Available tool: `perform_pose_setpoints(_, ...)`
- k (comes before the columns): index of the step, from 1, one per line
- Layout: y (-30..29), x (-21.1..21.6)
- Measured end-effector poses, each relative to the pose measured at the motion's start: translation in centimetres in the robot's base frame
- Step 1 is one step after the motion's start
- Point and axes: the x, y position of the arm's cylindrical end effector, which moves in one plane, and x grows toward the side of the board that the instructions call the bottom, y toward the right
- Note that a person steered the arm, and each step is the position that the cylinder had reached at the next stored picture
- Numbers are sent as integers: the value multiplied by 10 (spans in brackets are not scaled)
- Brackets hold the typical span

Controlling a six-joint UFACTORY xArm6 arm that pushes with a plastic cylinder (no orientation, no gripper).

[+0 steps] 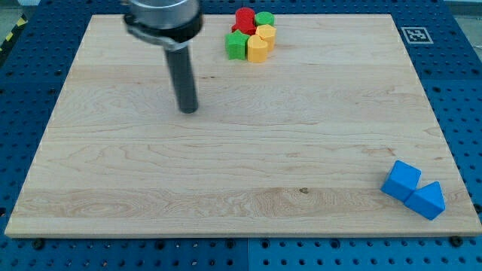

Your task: Slide the blue triangle along with blue cube left bit

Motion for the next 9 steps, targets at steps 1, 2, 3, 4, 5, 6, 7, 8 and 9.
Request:
perform_pose_setpoints(1,66,-2)
perform_pose_setpoints(2,140,-2)
perform_pose_setpoints(3,216,4)
perform_pose_setpoints(4,276,40)
perform_pose_setpoints(5,321,82)
perform_pose_setpoints(6,326,92)
perform_pose_setpoints(7,326,92)
perform_pose_setpoints(8,336,92)
perform_pose_setpoints(9,337,92)
